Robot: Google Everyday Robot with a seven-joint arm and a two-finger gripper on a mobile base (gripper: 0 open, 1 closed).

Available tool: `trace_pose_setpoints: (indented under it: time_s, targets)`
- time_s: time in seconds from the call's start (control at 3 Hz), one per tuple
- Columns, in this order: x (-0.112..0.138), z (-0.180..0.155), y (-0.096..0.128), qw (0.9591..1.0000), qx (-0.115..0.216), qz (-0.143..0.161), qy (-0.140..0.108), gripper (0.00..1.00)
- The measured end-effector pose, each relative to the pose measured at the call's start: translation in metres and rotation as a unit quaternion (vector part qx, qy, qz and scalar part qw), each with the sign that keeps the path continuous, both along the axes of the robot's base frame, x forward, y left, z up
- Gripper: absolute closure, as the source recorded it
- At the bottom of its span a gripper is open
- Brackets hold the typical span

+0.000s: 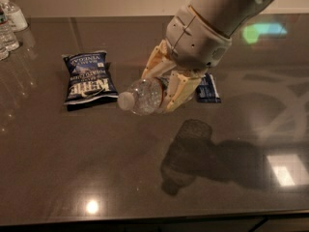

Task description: Place water bottle upright

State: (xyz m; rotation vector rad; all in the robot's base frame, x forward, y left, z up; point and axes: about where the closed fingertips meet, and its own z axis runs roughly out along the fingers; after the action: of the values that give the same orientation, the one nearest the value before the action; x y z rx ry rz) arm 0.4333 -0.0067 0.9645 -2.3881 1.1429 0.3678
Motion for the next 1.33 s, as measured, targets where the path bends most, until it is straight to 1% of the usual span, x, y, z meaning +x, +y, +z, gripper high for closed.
trace_pose_setpoints:
  time_s: [0.33,0.67,1.0,1.33]
  targets:
    - [0.0020,0.0062,0.0000,0.9936,0.036,-0.086,0.064,1.00]
    - [-0.0003,0.0063,0.0007,0.9790,0.067,-0.146,0.126,1.00]
    - [-0.0032,0.0068,0.0023,0.9626,0.114,-0.172,0.175,1.00]
    - [-0.0070,0.0092,0.0076,0.9439,0.178,-0.170,0.220,1.00]
